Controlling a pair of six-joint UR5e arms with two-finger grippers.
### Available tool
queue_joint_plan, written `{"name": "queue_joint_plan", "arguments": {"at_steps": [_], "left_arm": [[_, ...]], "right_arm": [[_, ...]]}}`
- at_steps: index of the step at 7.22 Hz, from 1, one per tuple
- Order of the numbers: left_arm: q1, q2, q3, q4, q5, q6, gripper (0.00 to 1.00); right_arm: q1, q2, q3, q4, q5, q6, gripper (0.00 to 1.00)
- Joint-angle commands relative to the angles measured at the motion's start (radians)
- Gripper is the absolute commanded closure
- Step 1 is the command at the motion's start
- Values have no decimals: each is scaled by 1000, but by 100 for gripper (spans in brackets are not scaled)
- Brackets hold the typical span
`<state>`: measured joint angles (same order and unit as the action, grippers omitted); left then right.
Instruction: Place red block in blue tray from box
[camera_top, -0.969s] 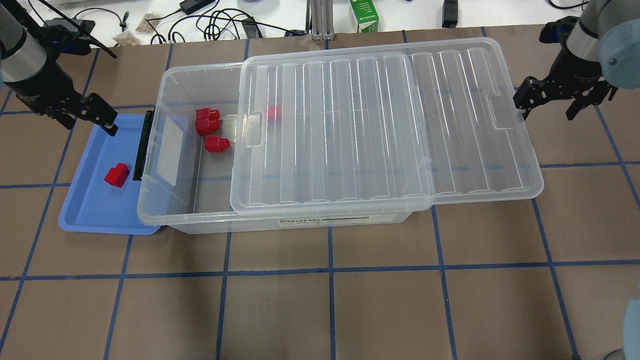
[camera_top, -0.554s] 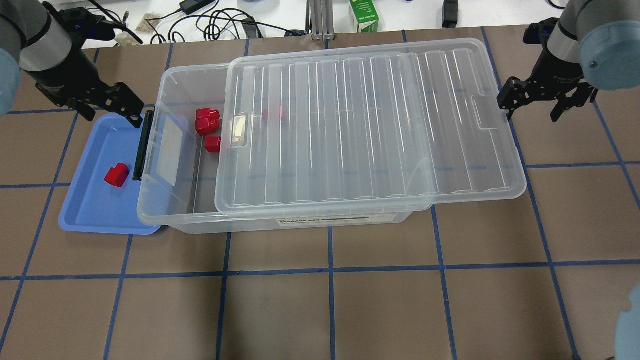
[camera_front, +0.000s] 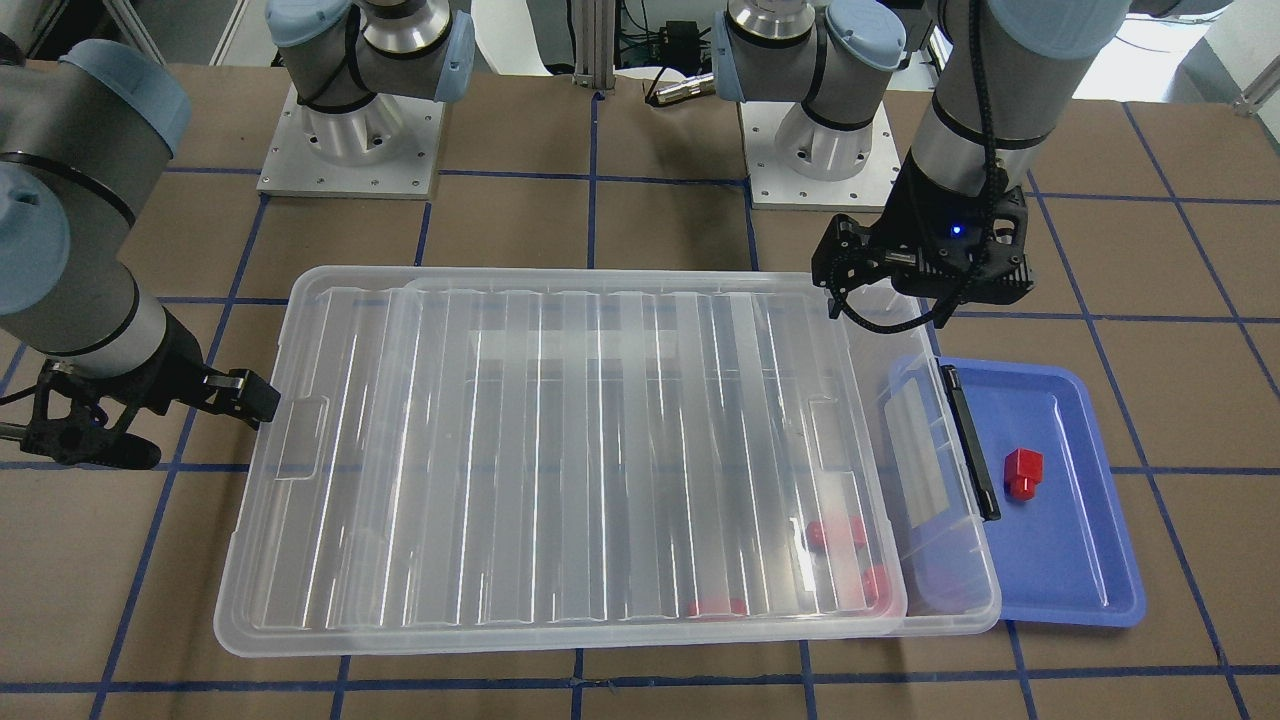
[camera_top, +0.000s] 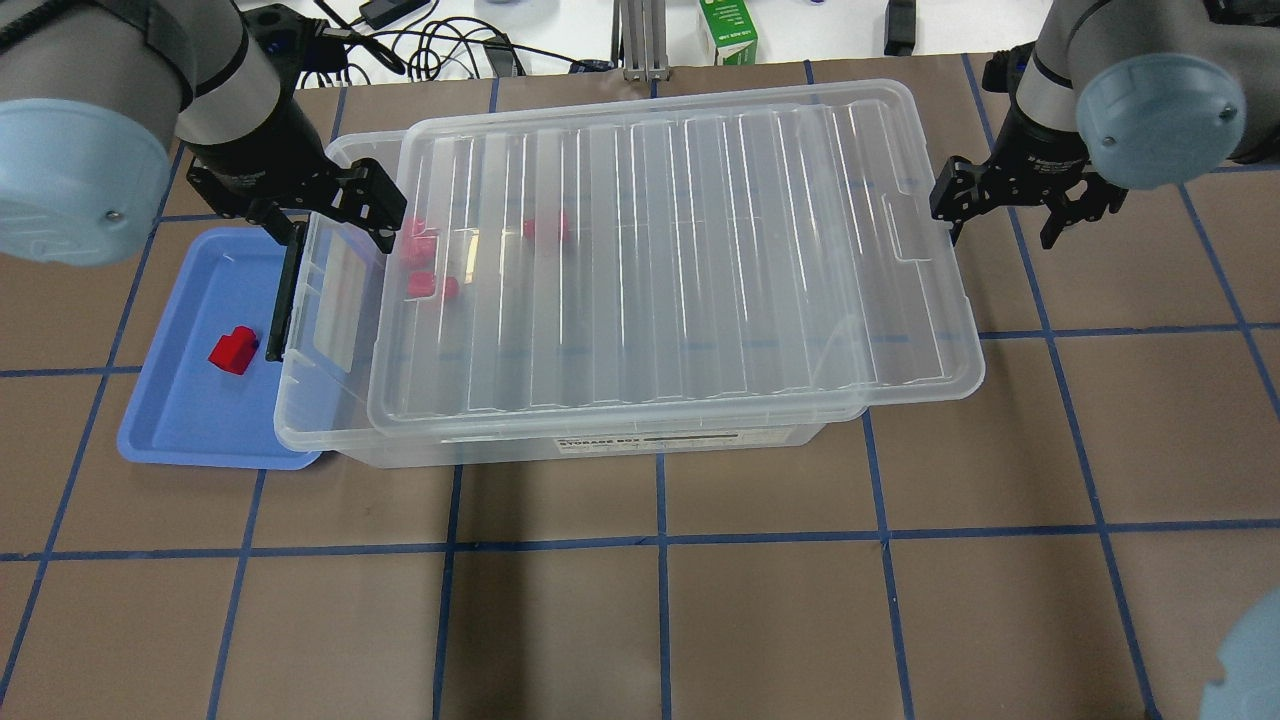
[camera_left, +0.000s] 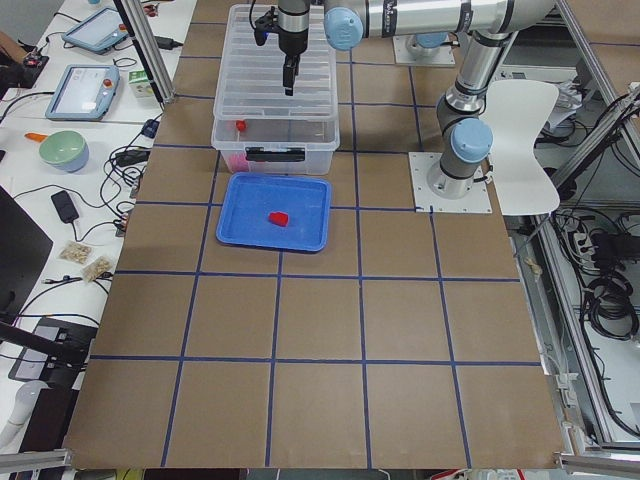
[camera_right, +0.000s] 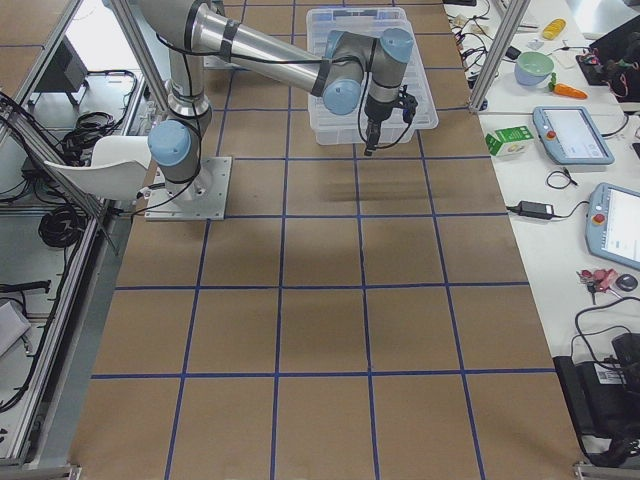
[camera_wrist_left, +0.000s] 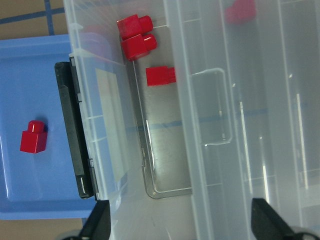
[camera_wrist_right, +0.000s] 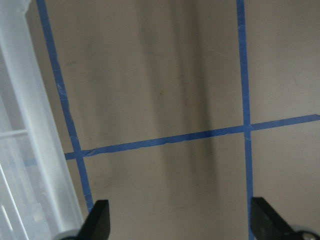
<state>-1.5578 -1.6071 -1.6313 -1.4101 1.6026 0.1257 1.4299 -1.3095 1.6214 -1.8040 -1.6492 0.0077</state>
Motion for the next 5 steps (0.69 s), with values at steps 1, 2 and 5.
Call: {"name": "queue_joint_plan", "arguments": {"at_steps": [1, 2, 5], "left_arm": [[-45, -5, 1, 3, 22, -37, 0], [-63, -5, 1, 3, 36, -58, 0], [-73, 13, 7, 3, 14, -101, 0]], "right_arm": [[52, 1, 0, -1, 2, 76, 0], [64, 1, 0, 0, 5, 95, 0], [78, 1, 0, 3, 40, 136, 0]]}}
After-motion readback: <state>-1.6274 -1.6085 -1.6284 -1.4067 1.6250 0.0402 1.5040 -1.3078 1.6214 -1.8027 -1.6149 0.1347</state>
